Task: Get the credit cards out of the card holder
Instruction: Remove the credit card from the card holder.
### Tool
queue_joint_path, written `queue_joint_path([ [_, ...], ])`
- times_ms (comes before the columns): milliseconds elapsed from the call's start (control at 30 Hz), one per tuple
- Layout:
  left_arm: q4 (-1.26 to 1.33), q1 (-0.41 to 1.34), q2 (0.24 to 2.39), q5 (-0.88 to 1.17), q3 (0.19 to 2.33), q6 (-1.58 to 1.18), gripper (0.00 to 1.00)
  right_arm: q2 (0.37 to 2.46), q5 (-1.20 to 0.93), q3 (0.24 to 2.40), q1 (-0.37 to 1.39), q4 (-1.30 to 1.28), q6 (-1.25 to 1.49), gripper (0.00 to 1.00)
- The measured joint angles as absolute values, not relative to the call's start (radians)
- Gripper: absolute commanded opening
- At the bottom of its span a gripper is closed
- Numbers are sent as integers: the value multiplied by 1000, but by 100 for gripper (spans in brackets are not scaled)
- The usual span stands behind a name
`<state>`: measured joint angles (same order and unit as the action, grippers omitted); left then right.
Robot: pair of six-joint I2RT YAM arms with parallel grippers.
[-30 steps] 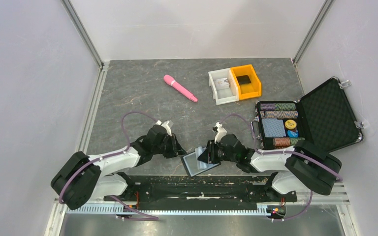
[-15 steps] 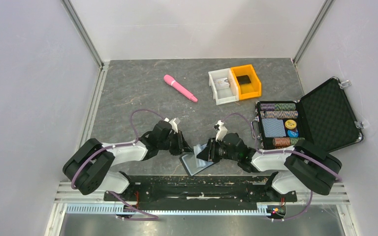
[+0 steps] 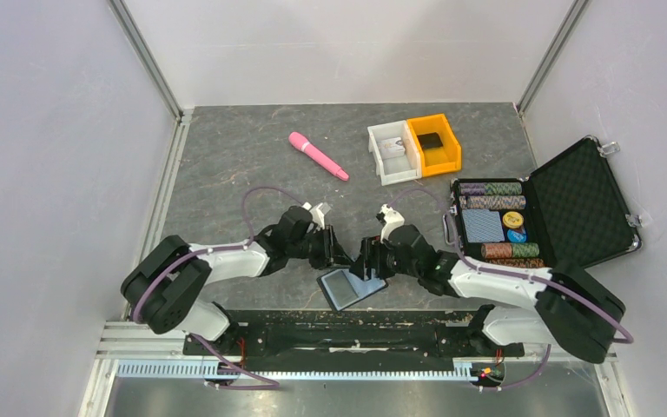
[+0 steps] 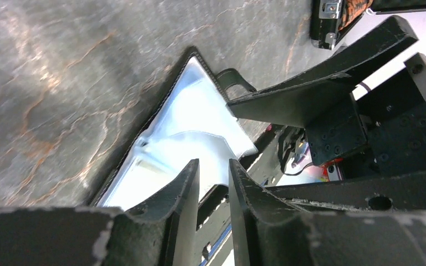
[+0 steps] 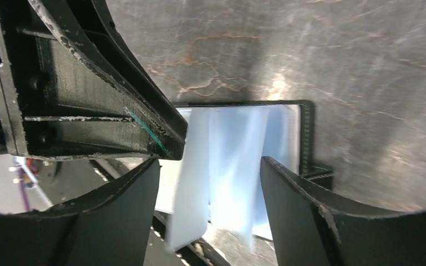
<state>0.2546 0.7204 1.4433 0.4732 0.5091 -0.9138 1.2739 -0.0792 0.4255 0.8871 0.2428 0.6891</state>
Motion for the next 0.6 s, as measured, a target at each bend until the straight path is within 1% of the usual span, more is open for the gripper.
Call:
queue_joint_path([
  [67,264,732,1466,474,535,-919,33,1233,-37,449,888,155,655,73],
  [200,290,767,1509,474,579,-934,34,1144,27,480,888,-7,595,73],
  [300,320,783,1541,477,596,-947,34,1090,54,499,888,-87,566,65],
  [367,325,793,1560,485,602,-951,34,1059,60,504,886,-93,552,56],
  [467,320,802,1579,491,606,-954,36,1030,36,504,886,-75,546,46],
  [533,293,803,1579,482,615,-955,37,1029,6,504,888,-52,548,43],
  [600,263,803,1579,472,631,-955,37,1029,-16,501,899,-23,556,42],
])
